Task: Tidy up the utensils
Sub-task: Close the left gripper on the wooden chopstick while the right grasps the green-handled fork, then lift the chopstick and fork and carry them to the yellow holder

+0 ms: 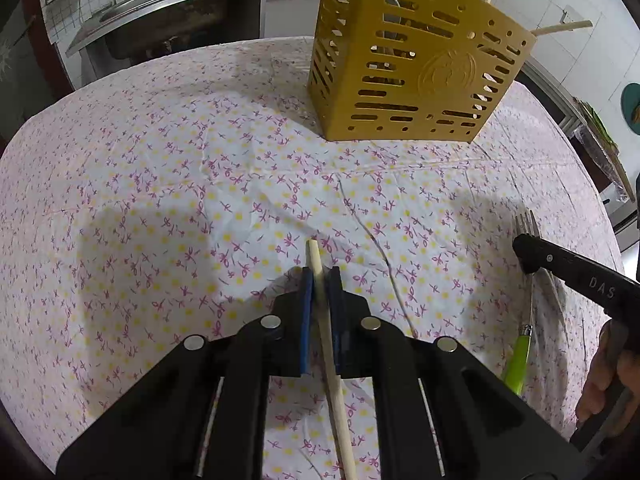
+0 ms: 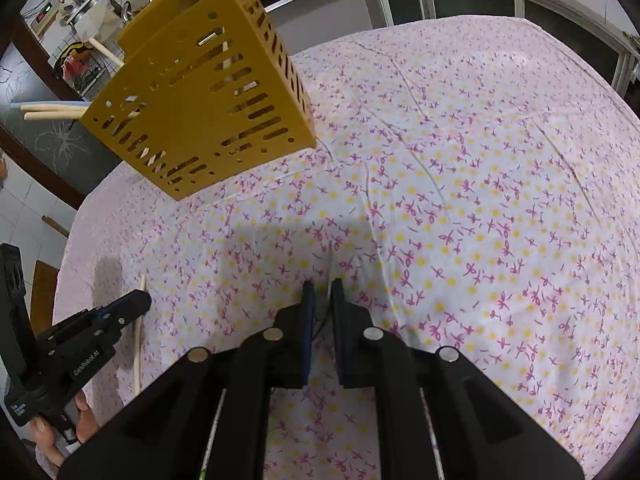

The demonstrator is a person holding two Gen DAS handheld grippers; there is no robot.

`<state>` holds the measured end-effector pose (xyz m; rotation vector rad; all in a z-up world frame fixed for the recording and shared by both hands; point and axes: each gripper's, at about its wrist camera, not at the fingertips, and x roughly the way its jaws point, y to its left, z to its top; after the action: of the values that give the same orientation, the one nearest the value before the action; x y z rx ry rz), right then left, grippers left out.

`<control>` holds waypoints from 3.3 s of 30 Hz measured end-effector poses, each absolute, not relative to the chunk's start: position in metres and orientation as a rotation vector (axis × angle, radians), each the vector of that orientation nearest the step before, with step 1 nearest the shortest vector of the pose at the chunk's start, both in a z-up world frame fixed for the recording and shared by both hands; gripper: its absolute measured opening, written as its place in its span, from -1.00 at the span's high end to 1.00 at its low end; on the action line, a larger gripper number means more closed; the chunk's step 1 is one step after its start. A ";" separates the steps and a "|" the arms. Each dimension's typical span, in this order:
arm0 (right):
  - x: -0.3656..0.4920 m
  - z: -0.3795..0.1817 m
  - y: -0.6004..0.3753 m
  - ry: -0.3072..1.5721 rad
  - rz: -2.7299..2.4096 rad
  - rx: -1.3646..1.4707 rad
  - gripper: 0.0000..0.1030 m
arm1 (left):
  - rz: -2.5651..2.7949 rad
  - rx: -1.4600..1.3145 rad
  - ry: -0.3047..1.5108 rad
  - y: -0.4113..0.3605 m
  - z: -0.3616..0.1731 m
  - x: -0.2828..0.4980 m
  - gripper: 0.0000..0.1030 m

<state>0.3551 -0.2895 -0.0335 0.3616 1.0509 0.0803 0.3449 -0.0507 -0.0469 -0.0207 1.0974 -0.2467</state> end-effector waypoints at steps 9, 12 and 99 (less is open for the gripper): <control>0.351 -0.036 -0.286 1.019 0.078 0.310 0.83 | -0.213 0.060 1.054 -0.066 -0.050 0.334 0.83; 0.349 -0.036 -0.279 1.005 0.060 0.251 0.83 | -0.209 0.042 1.052 -0.067 -0.051 0.333 0.83; 0.354 0.228 -0.283 0.173 -0.015 -0.115 0.98 | -0.288 -0.067 0.205 -0.084 0.222 0.377 0.92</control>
<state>0.3543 -0.2828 0.2278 -0.1154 0.1733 -0.0152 0.3770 -0.0836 0.2215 -0.0669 0.2053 -0.2881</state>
